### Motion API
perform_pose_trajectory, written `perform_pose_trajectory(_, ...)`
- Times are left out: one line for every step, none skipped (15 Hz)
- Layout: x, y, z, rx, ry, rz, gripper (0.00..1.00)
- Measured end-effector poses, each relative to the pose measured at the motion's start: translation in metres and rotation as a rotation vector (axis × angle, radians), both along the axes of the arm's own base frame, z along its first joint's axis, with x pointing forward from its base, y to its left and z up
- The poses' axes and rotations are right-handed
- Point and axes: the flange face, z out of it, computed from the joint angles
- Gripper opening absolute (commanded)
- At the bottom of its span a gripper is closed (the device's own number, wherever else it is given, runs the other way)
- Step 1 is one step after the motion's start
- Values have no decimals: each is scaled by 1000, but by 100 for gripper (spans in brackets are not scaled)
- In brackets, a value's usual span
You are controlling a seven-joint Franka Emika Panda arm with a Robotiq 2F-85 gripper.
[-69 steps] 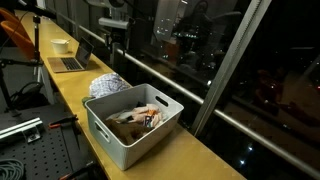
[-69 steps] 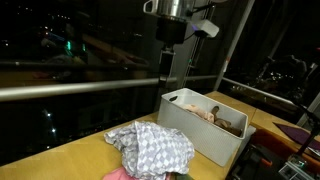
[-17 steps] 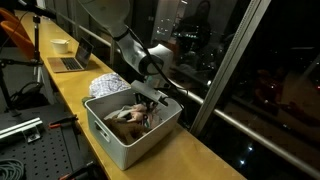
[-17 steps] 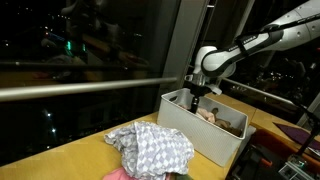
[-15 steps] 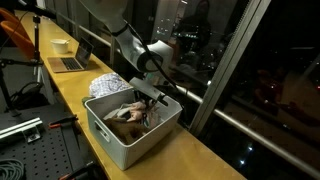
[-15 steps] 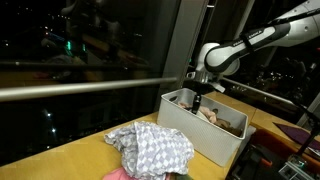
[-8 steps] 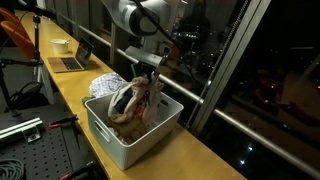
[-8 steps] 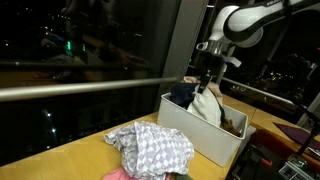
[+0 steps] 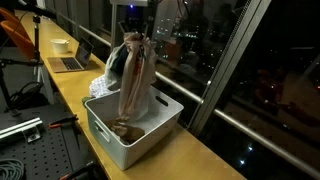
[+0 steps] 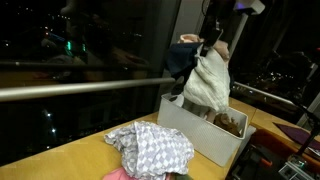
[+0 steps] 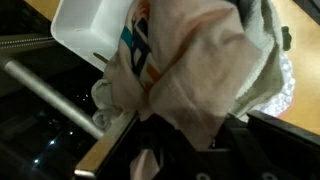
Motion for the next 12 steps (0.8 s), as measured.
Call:
perform_pose_trajectory(-6,23,15,-27,-8,29,6)
perform_pose_trajectory(-12,47,29,-52,-16,57,6)
perform_pose_trajectory(-19,69,41,-75,-23,83,6)
perform_pose_trajectory(-26,91,52,-95,-28,110,6)
perform_pose_trajectory(-32,113,60,-116,-31,135,6)
perform_pose_trajectory(-38,133,66,-136,-34,156,6)
perform_pose_trajectory(-44,153,70,-155,-36,177,6)
perform_pose_trajectory(-49,172,72,-171,-37,197,6)
perform_pose_trajectory(-53,189,74,-184,-39,218,6)
perform_pose_trajectory(-58,205,76,-197,-43,237,6)
perform_pose_trajectory(-62,220,78,-206,-47,254,6)
perform_pose_trajectory(-65,233,79,-214,-49,269,6)
